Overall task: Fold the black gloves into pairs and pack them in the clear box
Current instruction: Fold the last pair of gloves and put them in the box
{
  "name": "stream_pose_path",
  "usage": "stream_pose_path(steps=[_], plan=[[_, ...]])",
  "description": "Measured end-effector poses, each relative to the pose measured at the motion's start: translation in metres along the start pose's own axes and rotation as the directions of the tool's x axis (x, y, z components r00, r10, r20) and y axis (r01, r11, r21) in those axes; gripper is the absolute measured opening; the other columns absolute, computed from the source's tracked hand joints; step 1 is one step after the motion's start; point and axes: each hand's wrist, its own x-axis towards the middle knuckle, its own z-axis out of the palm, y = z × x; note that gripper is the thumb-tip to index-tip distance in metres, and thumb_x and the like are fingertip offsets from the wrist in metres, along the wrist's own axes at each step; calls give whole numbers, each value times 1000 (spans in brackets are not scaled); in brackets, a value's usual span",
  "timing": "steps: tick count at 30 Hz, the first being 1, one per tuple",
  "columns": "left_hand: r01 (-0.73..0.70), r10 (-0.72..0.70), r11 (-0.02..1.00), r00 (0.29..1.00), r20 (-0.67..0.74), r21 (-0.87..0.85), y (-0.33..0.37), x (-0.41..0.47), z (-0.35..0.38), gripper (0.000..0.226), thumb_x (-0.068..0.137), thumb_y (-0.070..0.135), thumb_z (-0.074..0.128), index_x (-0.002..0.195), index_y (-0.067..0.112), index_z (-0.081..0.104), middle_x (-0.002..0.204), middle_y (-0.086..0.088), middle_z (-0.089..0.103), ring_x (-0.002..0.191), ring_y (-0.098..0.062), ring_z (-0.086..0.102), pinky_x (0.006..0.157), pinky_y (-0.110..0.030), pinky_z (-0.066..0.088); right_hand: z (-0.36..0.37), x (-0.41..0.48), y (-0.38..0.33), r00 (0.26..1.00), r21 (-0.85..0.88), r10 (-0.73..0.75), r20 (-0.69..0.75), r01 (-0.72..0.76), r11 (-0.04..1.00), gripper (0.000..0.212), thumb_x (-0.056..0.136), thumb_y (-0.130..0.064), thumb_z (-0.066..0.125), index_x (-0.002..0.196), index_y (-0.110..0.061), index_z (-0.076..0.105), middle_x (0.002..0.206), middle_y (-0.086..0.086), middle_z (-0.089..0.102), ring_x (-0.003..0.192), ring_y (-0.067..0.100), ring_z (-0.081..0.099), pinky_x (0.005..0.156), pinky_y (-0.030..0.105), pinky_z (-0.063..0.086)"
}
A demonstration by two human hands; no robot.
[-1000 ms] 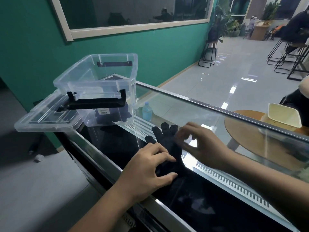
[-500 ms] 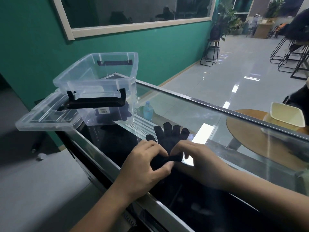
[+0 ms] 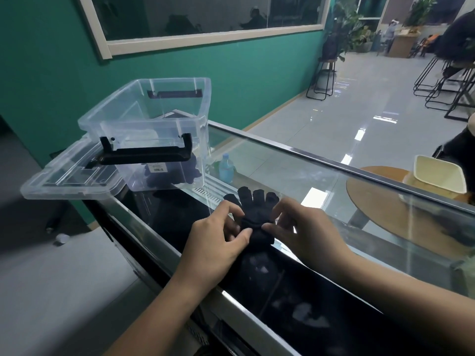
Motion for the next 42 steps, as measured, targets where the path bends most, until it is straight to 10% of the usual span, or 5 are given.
stream_pose_path(steps=[10,20,24,42], plan=[[-155,161,978,986,-34,138,-5,-3,-1,16,91,17,86,103,27,83,107,16,59,94,-8,63,84,-14,52,-4,0,1,922,-126,-361,140,378,917,11,100,-16,69,108,-22,74,109,-5,66,98,18,65,80,35,55],[-230,247,948,968,-52,219,-10,-5,0,22,91,6,82,100,26,83,105,19,65,109,-9,65,97,-28,55,-5,-1,-3,936,-148,-256,242,296,944,30,94,-47,65,118,-30,62,119,-11,57,105,12,57,84,26,52],[-173,178,968,984,-15,183,-8,-4,-1,17,88,43,76,103,35,79,105,24,68,111,-4,64,100,-41,54,-6,0,-4,941,-125,-254,223,286,950,25,92,-40,66,112,-27,62,115,-10,59,102,13,58,82,31,53],[-92,102,985,993,-66,145,-7,-5,0,3,102,33,69,103,36,68,93,18,68,96,-1,66,78,-13,50,-2,4,-4,994,20,-88,68,87,996,13,96,-24,78,98,-26,65,76,-12,69,78,4,64,66,10,42]])
